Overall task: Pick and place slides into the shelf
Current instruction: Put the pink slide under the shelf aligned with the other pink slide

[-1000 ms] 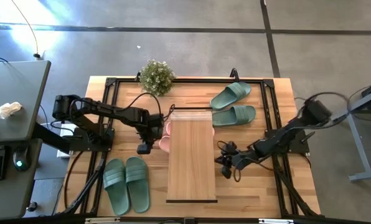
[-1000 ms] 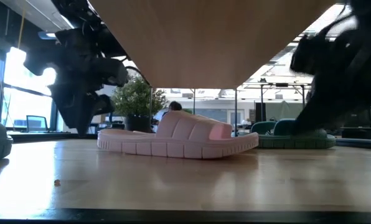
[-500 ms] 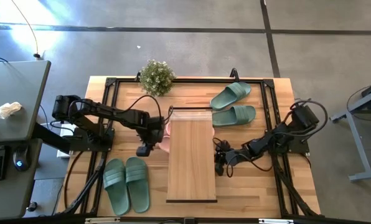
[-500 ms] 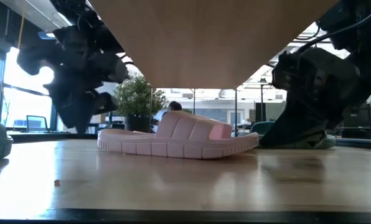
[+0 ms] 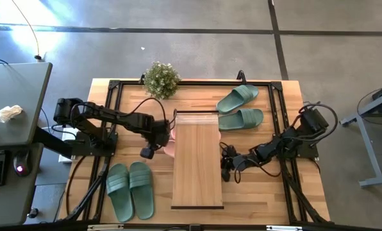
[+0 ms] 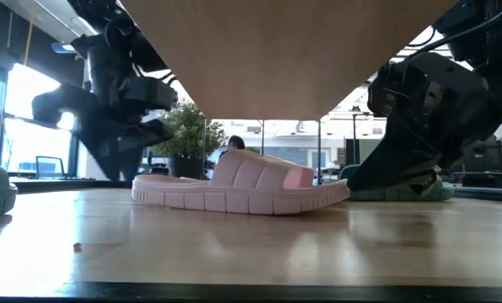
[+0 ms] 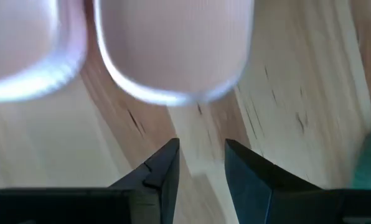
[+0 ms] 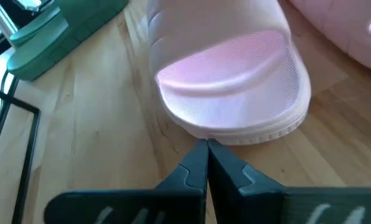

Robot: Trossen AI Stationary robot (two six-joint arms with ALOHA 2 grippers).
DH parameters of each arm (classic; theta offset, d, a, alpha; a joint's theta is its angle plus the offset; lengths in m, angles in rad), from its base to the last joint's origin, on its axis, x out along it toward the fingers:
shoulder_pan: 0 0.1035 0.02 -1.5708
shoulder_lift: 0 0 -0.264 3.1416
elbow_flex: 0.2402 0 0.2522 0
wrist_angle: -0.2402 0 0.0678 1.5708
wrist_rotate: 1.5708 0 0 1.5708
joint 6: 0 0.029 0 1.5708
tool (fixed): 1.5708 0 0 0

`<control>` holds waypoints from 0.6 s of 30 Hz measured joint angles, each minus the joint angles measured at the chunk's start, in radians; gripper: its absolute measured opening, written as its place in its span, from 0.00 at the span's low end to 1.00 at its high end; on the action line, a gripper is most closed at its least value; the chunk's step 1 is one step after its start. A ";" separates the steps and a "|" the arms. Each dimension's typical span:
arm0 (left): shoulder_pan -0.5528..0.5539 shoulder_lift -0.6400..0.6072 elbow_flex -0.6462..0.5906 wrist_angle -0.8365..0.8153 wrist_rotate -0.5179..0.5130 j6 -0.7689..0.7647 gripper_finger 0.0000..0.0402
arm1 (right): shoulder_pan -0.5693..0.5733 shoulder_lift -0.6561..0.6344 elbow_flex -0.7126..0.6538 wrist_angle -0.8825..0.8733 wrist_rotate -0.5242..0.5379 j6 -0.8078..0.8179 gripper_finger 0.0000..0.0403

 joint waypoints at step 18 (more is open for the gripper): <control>0.000 0.001 -0.003 0.156 0.011 -0.054 0.27 | -0.031 -0.002 0.001 -0.087 0.069 0.107 0.00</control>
